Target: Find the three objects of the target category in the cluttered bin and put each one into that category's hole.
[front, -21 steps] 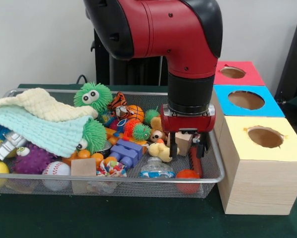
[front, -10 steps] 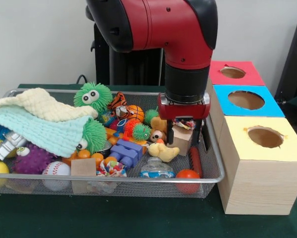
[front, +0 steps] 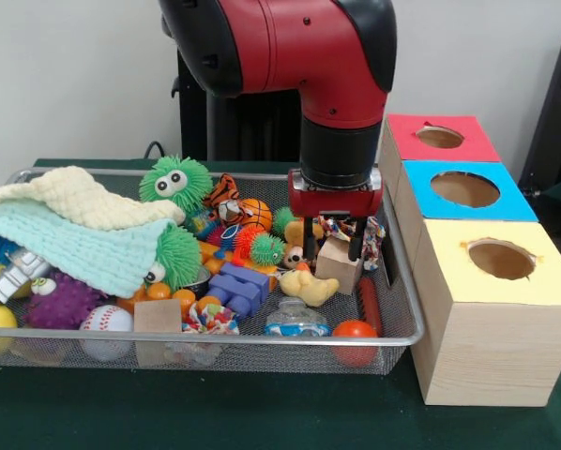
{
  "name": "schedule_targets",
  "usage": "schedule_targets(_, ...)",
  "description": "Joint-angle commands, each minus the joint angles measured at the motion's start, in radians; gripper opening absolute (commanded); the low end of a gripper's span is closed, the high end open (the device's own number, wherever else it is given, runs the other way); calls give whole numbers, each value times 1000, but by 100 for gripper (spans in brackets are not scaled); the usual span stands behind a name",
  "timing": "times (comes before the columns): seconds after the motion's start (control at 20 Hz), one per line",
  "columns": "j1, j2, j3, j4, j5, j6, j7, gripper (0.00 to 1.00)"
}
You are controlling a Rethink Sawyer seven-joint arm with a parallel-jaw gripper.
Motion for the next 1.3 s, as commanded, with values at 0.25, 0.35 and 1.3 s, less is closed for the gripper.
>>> schedule_targets(0.25,-38,24,-85,16,-53,-143,55,100)
schedule_targets(0.35,-39,29,-93,6,-49,-164,61,100)
schedule_targets(1.3,-7,145,-81,-88,-77,-198,-30,100)
